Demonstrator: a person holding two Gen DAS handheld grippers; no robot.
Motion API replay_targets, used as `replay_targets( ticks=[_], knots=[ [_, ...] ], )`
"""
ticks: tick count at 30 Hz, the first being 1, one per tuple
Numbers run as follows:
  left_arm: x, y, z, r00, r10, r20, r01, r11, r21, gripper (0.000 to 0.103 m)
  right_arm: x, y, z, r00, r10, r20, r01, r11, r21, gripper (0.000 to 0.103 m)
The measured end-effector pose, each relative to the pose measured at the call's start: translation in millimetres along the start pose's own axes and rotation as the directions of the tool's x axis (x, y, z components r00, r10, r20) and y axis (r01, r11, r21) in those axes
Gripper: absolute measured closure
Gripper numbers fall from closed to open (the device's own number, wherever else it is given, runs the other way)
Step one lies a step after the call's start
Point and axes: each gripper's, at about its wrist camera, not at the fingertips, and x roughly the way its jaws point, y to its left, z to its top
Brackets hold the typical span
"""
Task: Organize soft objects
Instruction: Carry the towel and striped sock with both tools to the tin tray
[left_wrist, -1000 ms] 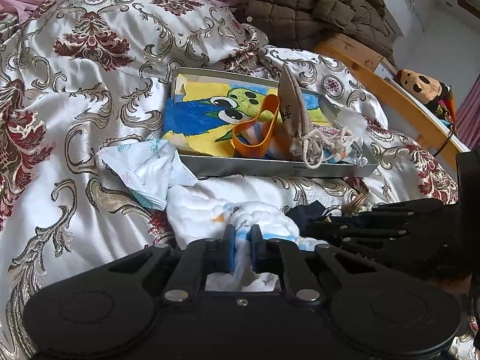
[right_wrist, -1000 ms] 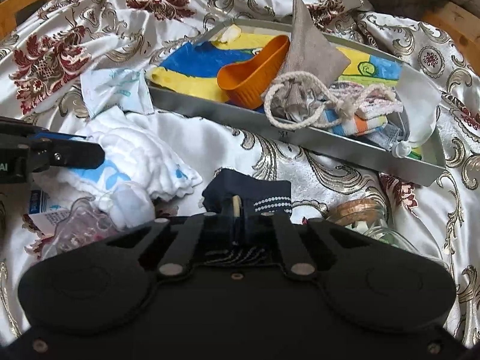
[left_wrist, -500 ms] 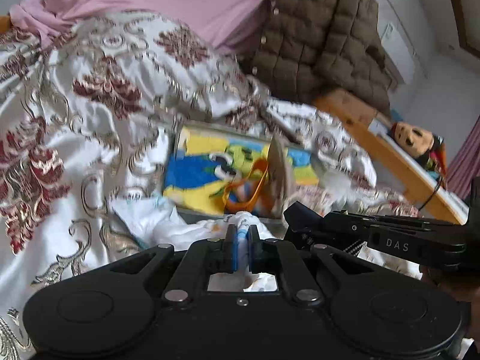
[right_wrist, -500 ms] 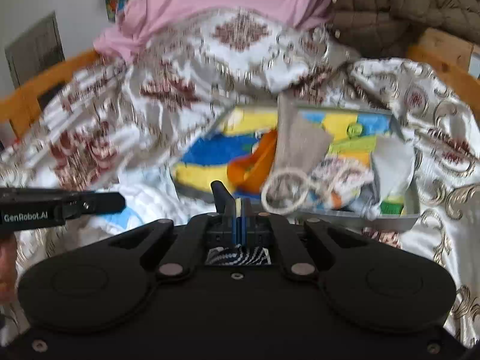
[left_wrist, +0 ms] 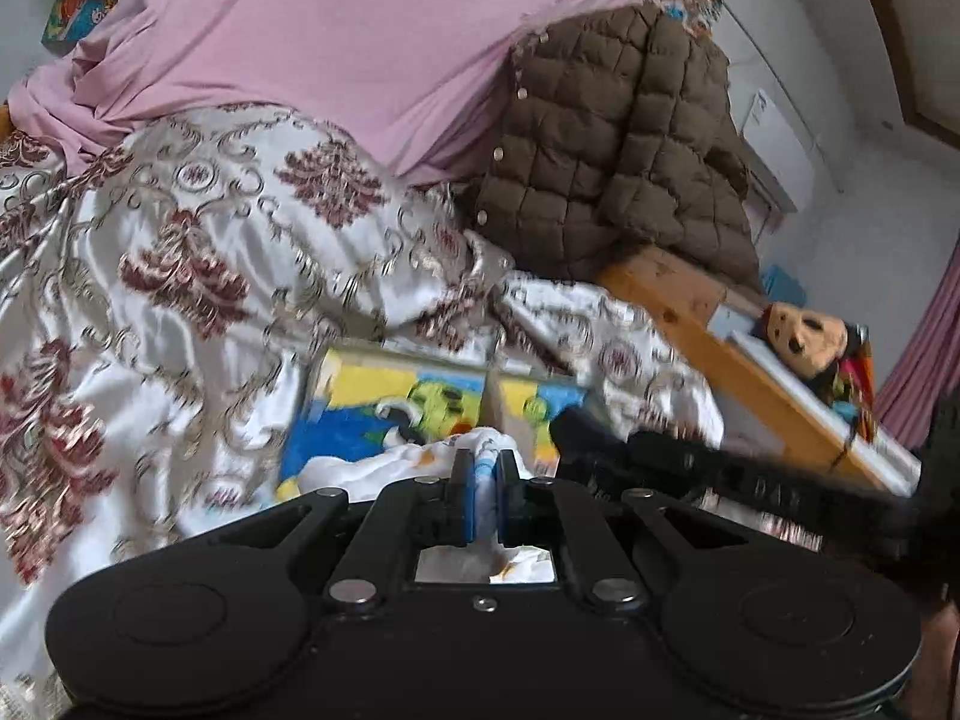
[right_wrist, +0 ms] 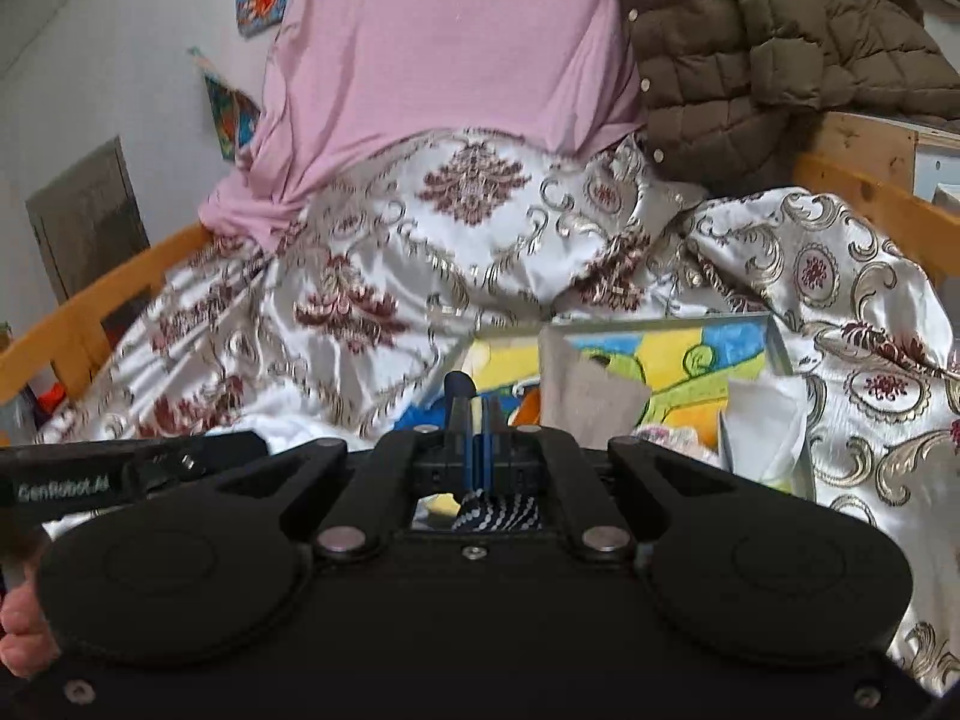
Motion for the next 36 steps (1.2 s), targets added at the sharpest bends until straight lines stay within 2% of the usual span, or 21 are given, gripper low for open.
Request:
replay_targets(
  ticks=[7, 14, 19, 22, 26, 33, 36],
  knots=[
    [50, -42, 42, 0.996, 0.051, 0.071, -0.053, 0.998, 0.019, 0.097, 15, -54, 23, 0.996, -0.005, 0.088, -0.008, 0.99, 0.143, 0.103],
    [110, -73, 58, 0.995, 0.081, 0.062, -0.083, 0.996, 0.04, 0.097, 44, -114, 33, 0.984, 0.001, 0.176, -0.054, 0.954, 0.296, 0.103],
    [154, -86, 50, 0.994, 0.098, 0.05, -0.101, 0.993, 0.066, 0.097, 50, -161, 19, 0.978, -0.052, 0.2, -0.038, 0.907, 0.419, 0.103],
    [181, -89, 39, 0.993, 0.115, 0.005, -0.115, 0.992, 0.049, 0.097, 52, -185, 8, 0.98, -0.089, 0.176, -0.003, 0.885, 0.465, 0.103],
    [203, -85, 21, 0.991, 0.129, -0.042, -0.128, 0.991, 0.025, 0.097, 54, -206, -9, 0.985, -0.096, 0.14, 0.008, 0.85, 0.526, 0.103],
    [216, -77, 0, 0.985, 0.141, -0.096, -0.137, 0.99, 0.044, 0.096, 56, -204, -23, 0.99, -0.097, 0.106, 0.029, 0.86, 0.51, 0.103],
    [219, -76, -3, 0.982, 0.149, -0.116, -0.143, 0.988, 0.055, 0.092, 61, -198, -26, 0.991, -0.091, 0.099, 0.028, 0.861, 0.508, 0.103]
  ],
)
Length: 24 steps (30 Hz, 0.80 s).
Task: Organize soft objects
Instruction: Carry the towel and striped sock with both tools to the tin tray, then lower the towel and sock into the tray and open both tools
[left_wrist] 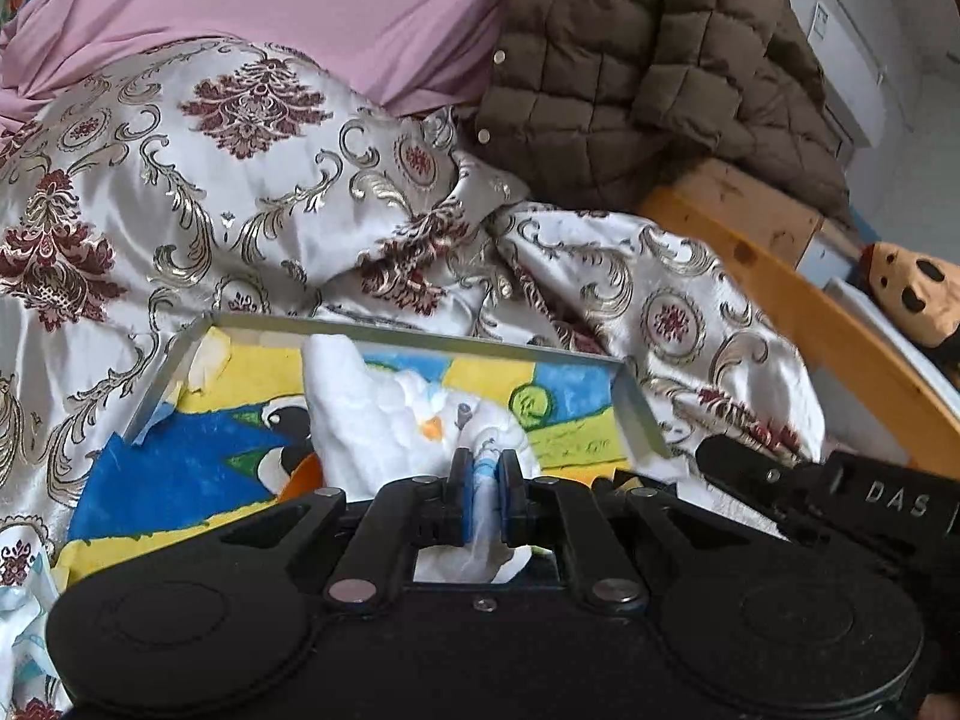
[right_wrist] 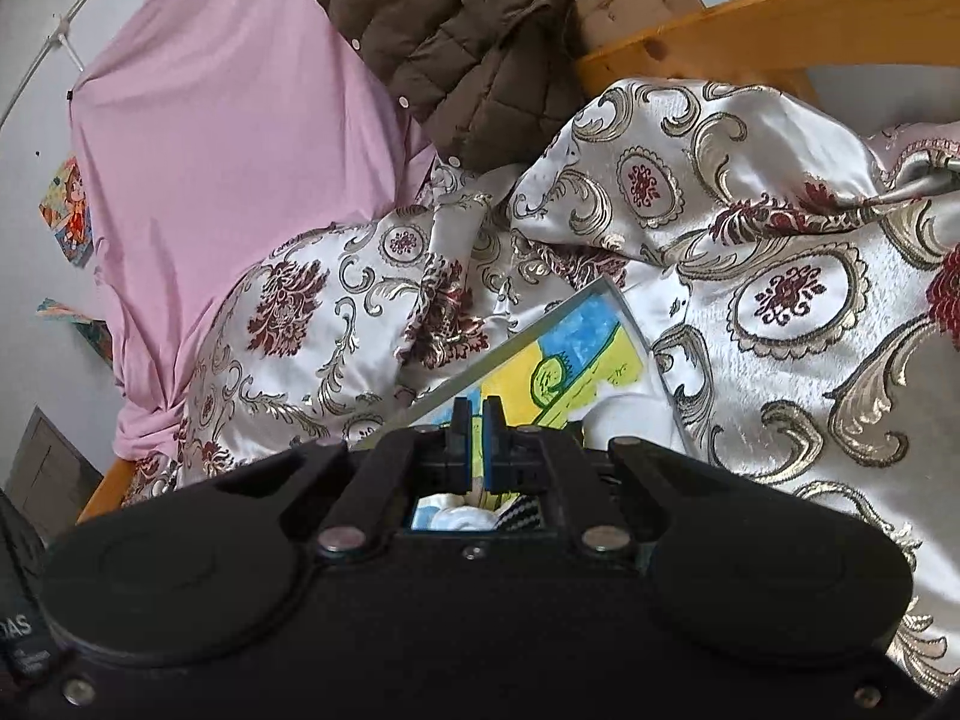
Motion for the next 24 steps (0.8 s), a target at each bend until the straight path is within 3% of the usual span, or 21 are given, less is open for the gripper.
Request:
replay_targets(
  ticks=[8, 16, 24],
  knots=[
    [-14, -1, 3, 1.0, 0.027, 0.007, -0.027, 0.999, 0.016, 0.061, 6, 12, 0, 1.0, -0.003, 0.0, 0.003, 1.0, -0.015, 0.094],
    [-50, 1, 12, 0.997, 0.049, 0.057, -0.05, 0.998, 0.024, 0.031, -21, 27, 10, 0.999, 0.011, 0.035, -0.01, 0.999, -0.038, 0.067],
    [-100, 2, 22, 0.989, 0.078, 0.123, -0.081, 0.997, 0.014, 0.014, -63, 49, 20, 0.995, 0.054, 0.079, -0.048, 0.996, -0.073, 0.046]
  ],
)
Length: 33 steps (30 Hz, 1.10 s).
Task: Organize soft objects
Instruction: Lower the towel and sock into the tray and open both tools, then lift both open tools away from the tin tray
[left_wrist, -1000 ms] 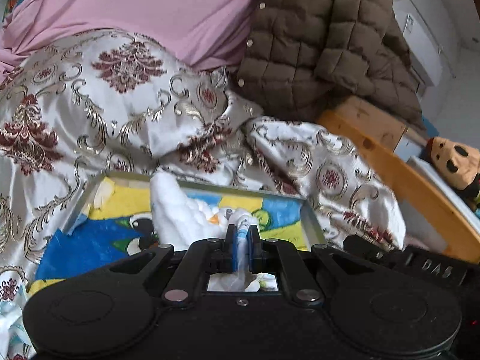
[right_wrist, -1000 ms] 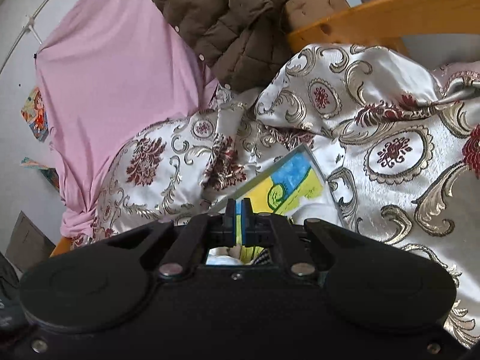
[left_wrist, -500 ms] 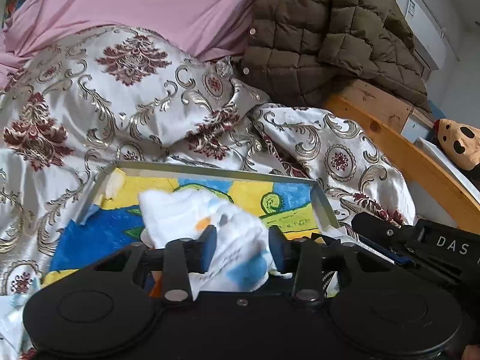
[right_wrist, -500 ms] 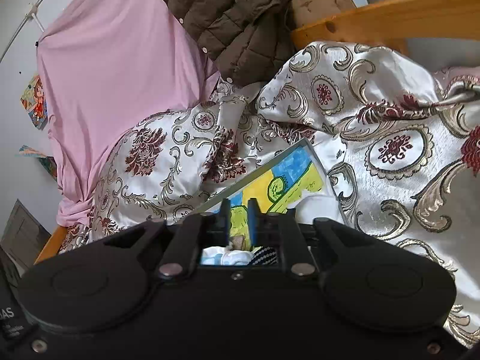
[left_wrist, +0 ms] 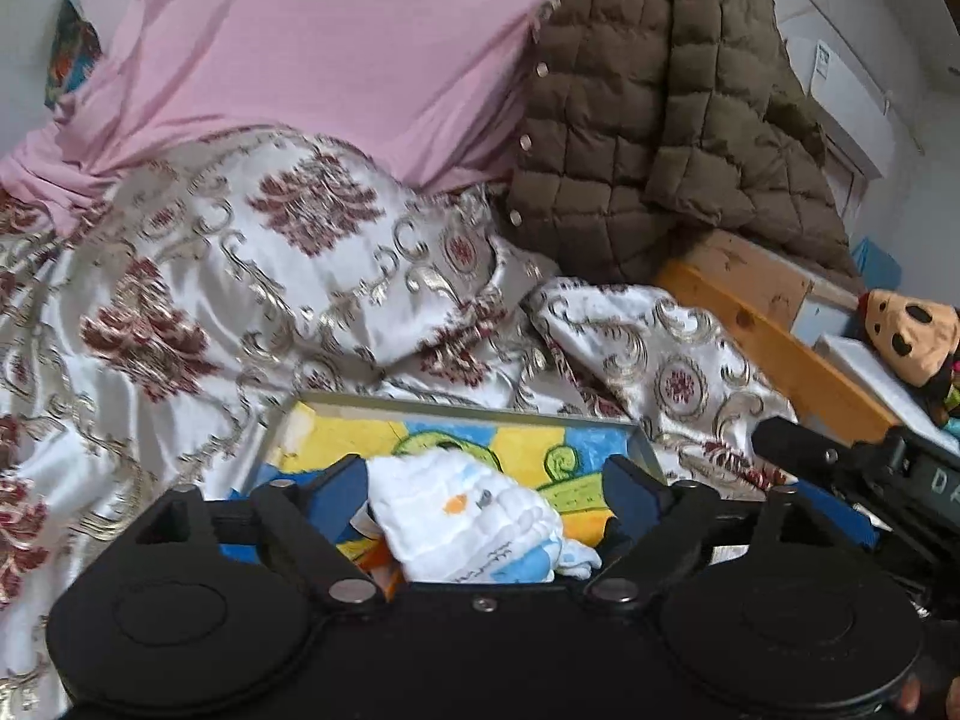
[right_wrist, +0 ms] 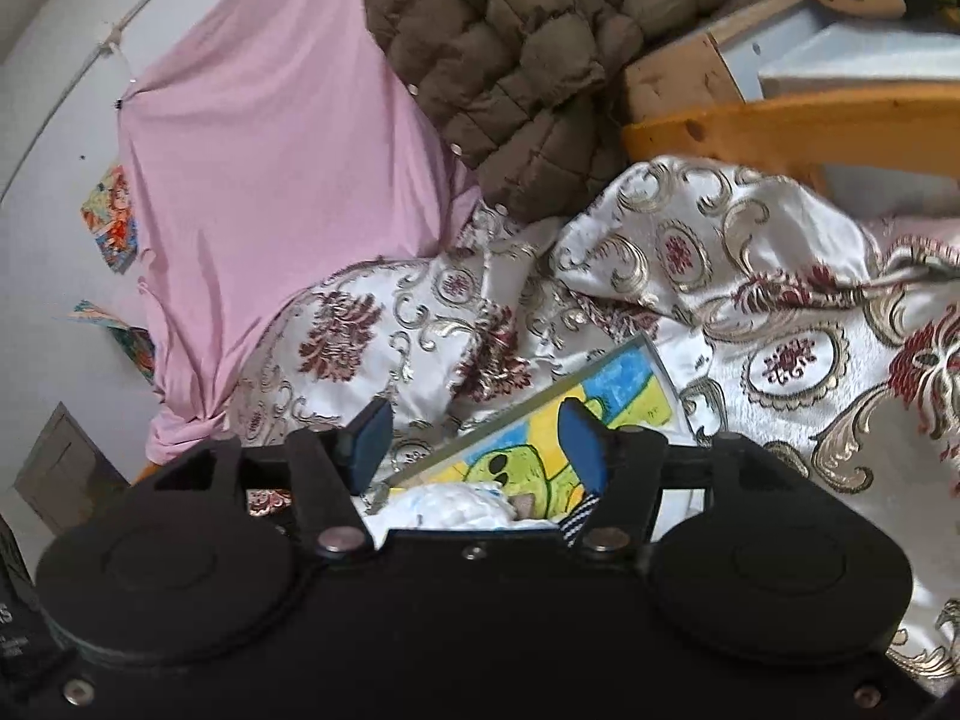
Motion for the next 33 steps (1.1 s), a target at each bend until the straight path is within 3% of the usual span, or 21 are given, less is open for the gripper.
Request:
replay_targets(
  ticks=[4, 7, 9, 13, 18, 24, 33],
  knots=[
    [-31, 4, 6, 0.998, 0.005, 0.056, -0.006, 1.0, 0.019, 0.006, -22, 14, 4, 1.0, 0.009, 0.013, -0.008, 0.999, -0.039, 0.037],
    [-59, 8, 6, 0.994, 0.004, 0.105, -0.009, 0.998, 0.055, 0.004, -42, 24, 4, 0.999, 0.016, 0.032, -0.014, 0.999, -0.052, 0.026],
    [-78, 13, 5, 0.992, 0.0, 0.128, -0.009, 0.998, 0.068, 0.002, -58, 32, 4, 0.999, 0.02, 0.042, -0.017, 0.997, -0.071, 0.025],
    [-109, 23, 1, 0.987, -0.002, 0.16, -0.007, 0.998, 0.055, 0.001, -93, 51, 2, 0.997, 0.04, 0.065, -0.033, 0.994, -0.105, 0.013],
    [-142, 32, -1, 0.984, -0.009, 0.178, 0.007, 1.0, 0.011, 0.001, -132, 73, 0, 0.994, 0.048, 0.1, -0.032, 0.987, -0.159, 0.011],
    [-178, 39, -4, 0.977, -0.014, 0.211, 0.018, 1.0, -0.017, 0.001, -178, 96, -4, 0.988, 0.062, 0.139, -0.03, 0.976, -0.218, 0.001],
    [-222, 52, -17, 0.97, -0.009, 0.243, 0.024, 0.998, -0.061, 0.001, -240, 119, -22, 0.983, 0.067, 0.169, -0.019, 0.963, -0.269, 0.001]
  ],
)
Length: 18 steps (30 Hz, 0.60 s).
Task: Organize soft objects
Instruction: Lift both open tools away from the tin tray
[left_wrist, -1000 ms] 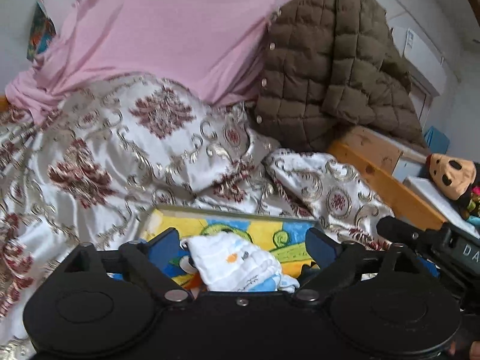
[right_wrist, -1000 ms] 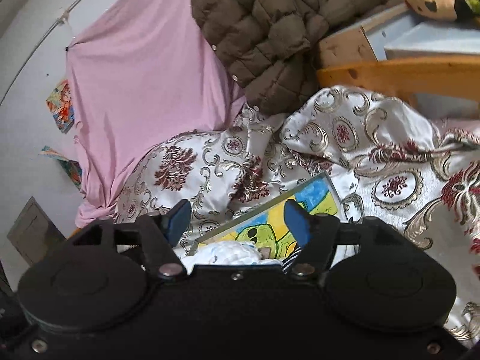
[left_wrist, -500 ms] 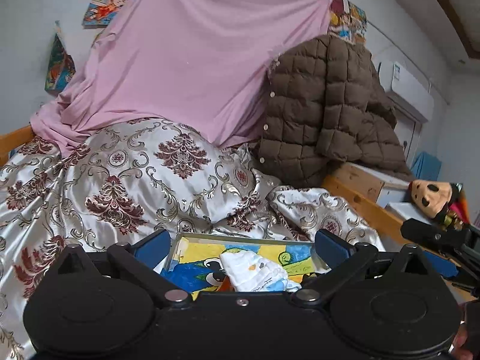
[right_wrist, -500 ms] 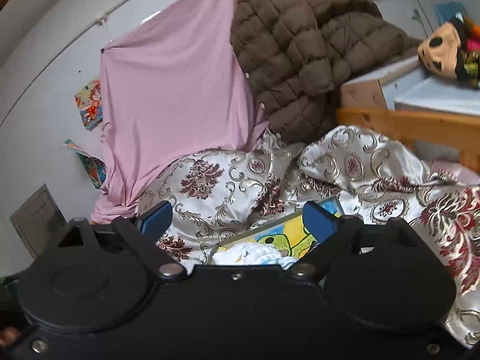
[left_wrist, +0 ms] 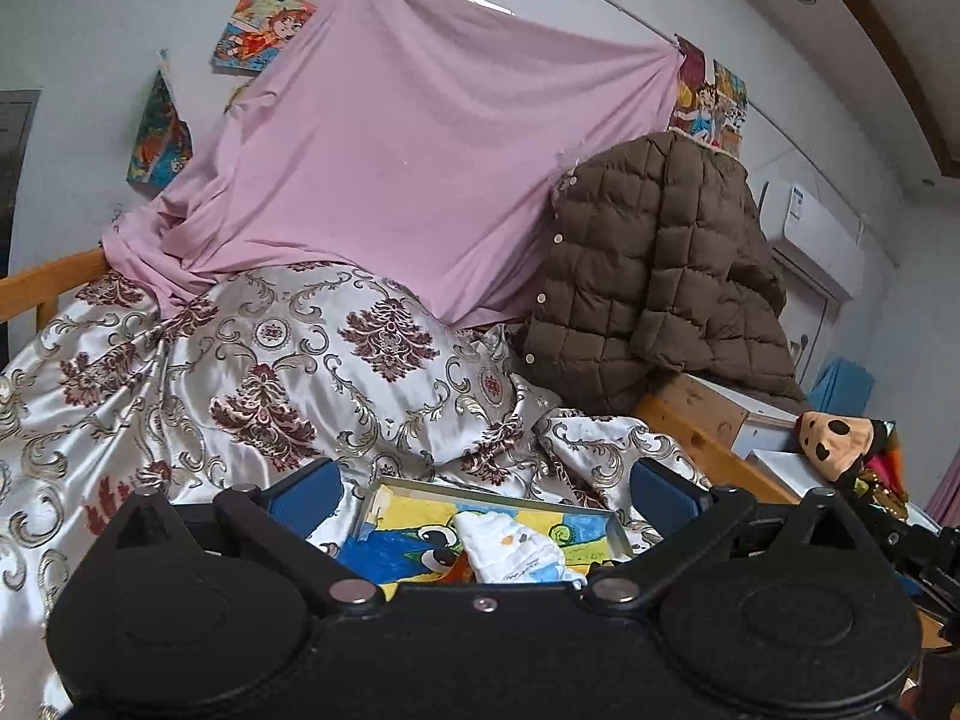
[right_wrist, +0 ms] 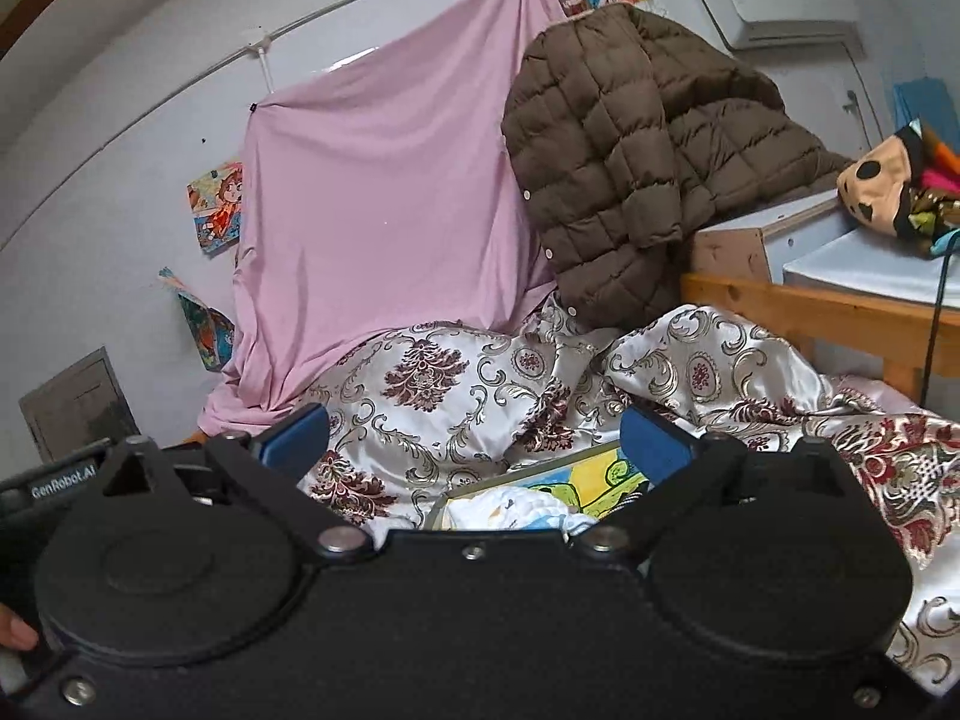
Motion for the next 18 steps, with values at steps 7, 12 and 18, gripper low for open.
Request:
replay_targets(
  ticks=[7, 12, 18],
  knots=[
    [-33, 13, -12, 1.0, -0.003, 0.017, 0.003, 1.0, 0.0, 0.001, -37, 14, -7, 1.0, -0.017, 0.018, 0.018, 0.999, -0.043, 0.001],
    [-51, 25, -26, 1.0, -0.004, 0.014, 0.004, 1.0, -0.001, 0.001, -57, 22, -16, 0.999, -0.041, 0.023, 0.042, 0.997, -0.065, 0.001],
    [-63, 35, -45, 1.0, 0.019, -0.007, -0.019, 0.999, 0.047, 0.001, -62, 36, -30, 0.999, -0.051, 0.006, 0.051, 0.991, -0.12, 0.001]
  ],
)
